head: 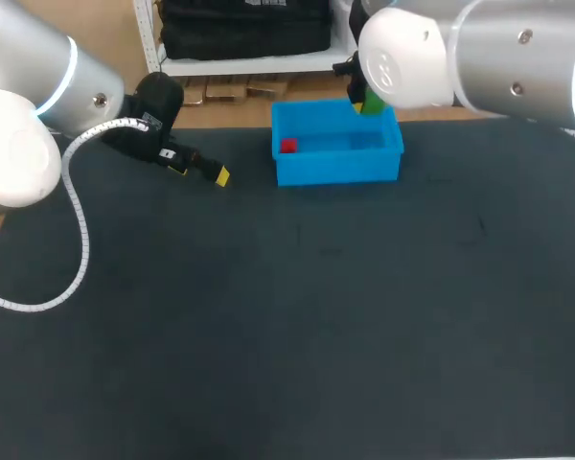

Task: Use the left arm to pick the red cube and place it into the blue plastic box first, then use the right arm to grasp the green cube and put it into the same blue plastic box after the first action is fully finished.

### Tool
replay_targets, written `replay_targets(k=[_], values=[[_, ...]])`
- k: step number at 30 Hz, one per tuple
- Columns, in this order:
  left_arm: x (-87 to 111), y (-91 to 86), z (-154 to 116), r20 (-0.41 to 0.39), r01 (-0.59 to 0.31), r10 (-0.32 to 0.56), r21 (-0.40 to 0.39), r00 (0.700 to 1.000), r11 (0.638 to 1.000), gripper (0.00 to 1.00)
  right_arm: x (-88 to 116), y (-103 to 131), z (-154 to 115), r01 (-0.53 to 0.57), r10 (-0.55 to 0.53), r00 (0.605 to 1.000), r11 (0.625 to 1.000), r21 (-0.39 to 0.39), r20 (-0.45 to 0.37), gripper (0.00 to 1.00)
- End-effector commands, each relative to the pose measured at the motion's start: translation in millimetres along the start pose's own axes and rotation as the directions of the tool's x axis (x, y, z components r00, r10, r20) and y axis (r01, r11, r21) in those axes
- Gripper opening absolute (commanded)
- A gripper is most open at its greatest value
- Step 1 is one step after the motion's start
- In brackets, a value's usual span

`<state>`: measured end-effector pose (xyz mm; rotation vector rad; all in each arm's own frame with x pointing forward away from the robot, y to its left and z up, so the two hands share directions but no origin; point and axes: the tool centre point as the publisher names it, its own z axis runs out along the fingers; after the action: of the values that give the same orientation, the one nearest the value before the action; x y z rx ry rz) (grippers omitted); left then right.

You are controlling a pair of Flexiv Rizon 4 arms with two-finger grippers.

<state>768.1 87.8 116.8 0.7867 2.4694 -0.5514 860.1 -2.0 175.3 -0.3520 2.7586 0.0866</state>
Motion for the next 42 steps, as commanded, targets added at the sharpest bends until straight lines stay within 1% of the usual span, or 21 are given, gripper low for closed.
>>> replay_targets(k=[1,10,25,36,42], values=[[0.0,1.2,0.5,0.003,-0.002,0.002,0.004,1.000,1.000,1.00,-8.8,1.0,2.5,0.002,-0.002,1.000,1.000,0.000,-0.002,0.00],[0.0,1.2,0.5,0.003,-0.002,0.002,0.004,1.000,1.000,1.00,-25.1,0.9,6.4,0.011,-0.011,1.000,1.000,0.000,0.004,0.00],[0.0,1.2,0.5,0.003,-0.002,0.002,0.004,1.000,1.000,1.00,-49.5,-8.1,18.4,0.014,-0.014,1.000,1.000,0.000,0.017,0.00],[0.0,1.2,0.5,0.003,-0.002,0.002,0.004,1.000,1.000,1.00,-54.1,-12.2,31.6,0.014,-0.014,1.000,1.000,-0.009,0.017,0.00],[0.0,1.2,0.5,0.003,-0.002,0.002,0.004,1.000,1.000,1.00,-60.8,-13.4,41.3,0.016,-0.016,1.000,1.000,-0.015,0.019,0.00]])
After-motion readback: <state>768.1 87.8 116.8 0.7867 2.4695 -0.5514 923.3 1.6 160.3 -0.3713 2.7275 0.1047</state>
